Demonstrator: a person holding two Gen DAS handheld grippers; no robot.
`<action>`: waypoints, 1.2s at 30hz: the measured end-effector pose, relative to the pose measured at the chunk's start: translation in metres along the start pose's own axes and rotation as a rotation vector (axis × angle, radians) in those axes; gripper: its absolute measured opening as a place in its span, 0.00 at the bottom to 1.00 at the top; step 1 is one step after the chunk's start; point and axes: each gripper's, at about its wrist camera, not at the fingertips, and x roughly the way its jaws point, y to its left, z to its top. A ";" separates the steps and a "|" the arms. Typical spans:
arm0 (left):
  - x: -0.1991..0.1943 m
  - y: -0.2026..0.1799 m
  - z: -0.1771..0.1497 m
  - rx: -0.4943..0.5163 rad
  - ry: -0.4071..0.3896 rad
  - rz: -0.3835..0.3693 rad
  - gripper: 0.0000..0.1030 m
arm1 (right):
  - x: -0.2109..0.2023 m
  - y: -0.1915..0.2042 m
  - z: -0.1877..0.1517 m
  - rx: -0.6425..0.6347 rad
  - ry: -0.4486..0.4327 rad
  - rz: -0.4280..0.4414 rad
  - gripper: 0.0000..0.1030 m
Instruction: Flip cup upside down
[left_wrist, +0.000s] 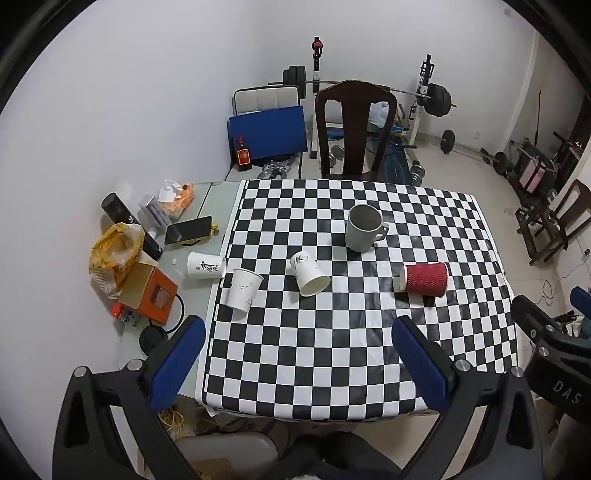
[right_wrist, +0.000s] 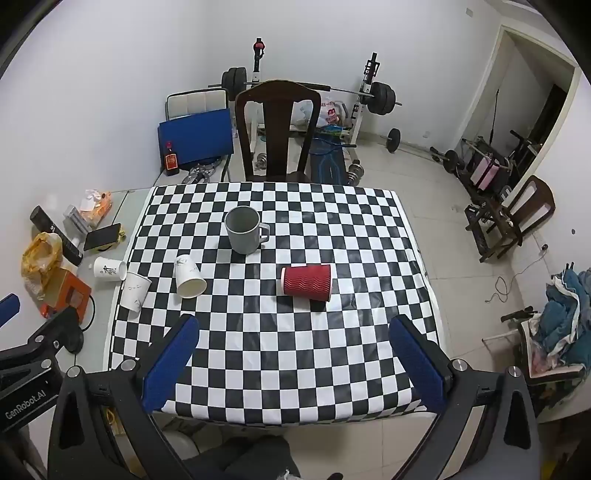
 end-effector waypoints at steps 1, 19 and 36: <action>0.000 0.000 0.000 0.001 0.002 0.000 1.00 | 0.001 0.000 0.000 -0.001 0.023 0.001 1.00; 0.000 -0.001 -0.001 0.008 -0.012 0.005 1.00 | -0.001 -0.003 -0.001 -0.004 0.007 -0.007 1.00; -0.001 -0.001 -0.002 0.005 -0.017 0.003 1.00 | -0.002 -0.003 0.000 -0.009 0.004 -0.011 1.00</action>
